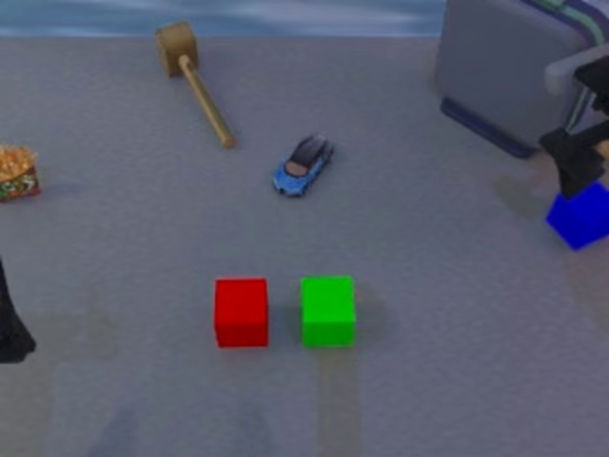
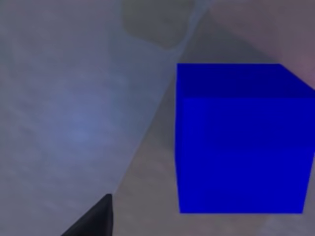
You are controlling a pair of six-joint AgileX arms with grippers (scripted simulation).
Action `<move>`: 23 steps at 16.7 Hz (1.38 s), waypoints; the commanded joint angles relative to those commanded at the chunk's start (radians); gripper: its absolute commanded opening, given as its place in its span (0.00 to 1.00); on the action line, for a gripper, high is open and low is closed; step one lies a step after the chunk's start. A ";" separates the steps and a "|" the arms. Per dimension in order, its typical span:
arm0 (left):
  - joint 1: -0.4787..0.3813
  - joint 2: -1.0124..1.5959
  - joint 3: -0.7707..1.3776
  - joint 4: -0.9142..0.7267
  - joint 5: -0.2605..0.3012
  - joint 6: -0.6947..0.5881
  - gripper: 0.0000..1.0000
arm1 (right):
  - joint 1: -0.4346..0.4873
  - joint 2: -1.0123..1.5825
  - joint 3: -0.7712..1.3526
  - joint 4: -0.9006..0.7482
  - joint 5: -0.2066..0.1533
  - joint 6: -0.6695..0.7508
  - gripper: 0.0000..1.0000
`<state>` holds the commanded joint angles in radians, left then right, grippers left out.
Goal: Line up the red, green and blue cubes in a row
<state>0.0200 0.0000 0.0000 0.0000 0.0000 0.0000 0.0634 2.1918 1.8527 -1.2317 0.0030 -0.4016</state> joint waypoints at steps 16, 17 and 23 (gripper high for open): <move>0.000 0.000 0.000 0.000 0.000 0.000 1.00 | 0.002 0.078 -0.196 0.275 0.001 0.003 0.92; 0.000 0.000 0.000 0.000 0.000 0.000 1.00 | 0.002 0.078 -0.196 0.275 0.001 0.003 0.85; 0.000 0.000 0.000 0.000 0.000 0.000 1.00 | 0.002 0.078 -0.196 0.275 0.001 0.003 0.40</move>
<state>0.0200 0.0000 0.0000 0.0000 0.0000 0.0000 0.0649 2.2699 1.6563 -0.9571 0.0038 -0.3990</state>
